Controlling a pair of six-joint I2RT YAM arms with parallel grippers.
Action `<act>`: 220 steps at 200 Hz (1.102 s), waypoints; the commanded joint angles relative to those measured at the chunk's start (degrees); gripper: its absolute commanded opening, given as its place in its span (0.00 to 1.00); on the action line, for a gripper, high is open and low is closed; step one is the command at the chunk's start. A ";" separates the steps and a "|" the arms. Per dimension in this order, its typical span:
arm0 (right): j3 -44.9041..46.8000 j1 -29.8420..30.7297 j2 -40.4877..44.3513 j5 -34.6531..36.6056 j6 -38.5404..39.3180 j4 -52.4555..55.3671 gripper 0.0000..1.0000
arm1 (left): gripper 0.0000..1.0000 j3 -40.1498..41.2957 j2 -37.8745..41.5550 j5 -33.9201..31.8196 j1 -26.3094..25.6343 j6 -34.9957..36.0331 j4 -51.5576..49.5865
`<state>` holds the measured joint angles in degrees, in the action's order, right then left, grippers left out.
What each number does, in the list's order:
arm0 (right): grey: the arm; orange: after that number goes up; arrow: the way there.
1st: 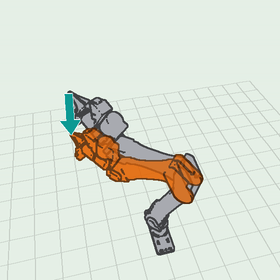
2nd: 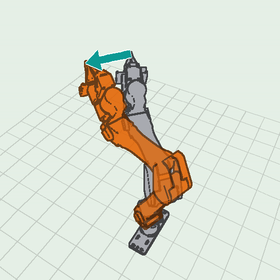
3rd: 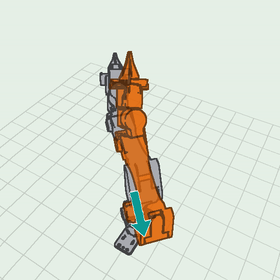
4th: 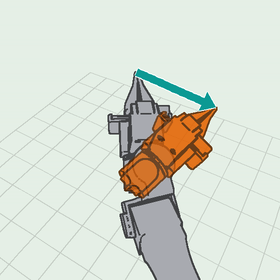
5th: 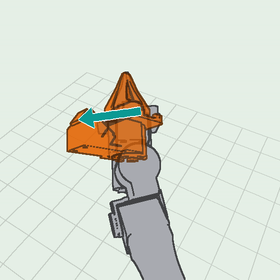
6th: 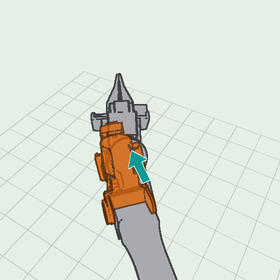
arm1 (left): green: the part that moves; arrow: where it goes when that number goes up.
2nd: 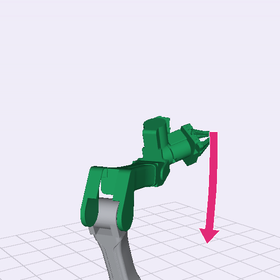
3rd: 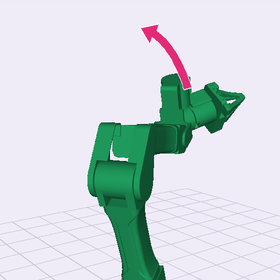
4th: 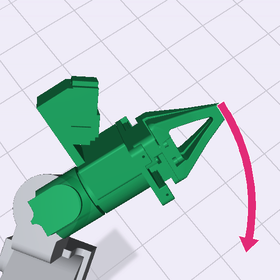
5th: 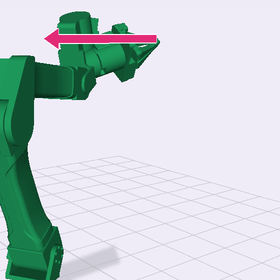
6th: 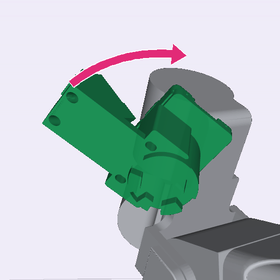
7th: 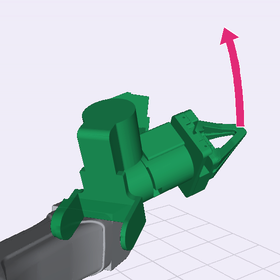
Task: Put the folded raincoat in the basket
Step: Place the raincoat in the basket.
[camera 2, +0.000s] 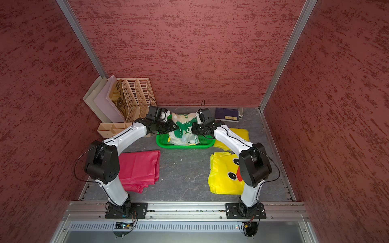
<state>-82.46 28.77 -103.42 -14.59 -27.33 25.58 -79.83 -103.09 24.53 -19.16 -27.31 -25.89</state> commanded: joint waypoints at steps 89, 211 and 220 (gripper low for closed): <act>-5.07 -2.50 -8.05 -4.61 1.89 -2.70 0.28 | 0.93 -6.66 -5.63 -3.38 0.04 4.04 -2.24; -2.61 -2.61 2.71 2.99 3.87 5.74 0.66 | 1.00 -7.14 1.09 -12.97 -4.19 6.39 -7.61; -2.23 -2.65 2.78 2.94 3.70 5.65 0.66 | 1.00 -6.32 1.09 -13.76 -4.60 6.47 -7.03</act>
<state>-85.84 26.39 -100.86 -13.19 -24.62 29.87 -88.73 -103.24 13.56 -23.00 -22.00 -34.20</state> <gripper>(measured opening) 0.661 0.997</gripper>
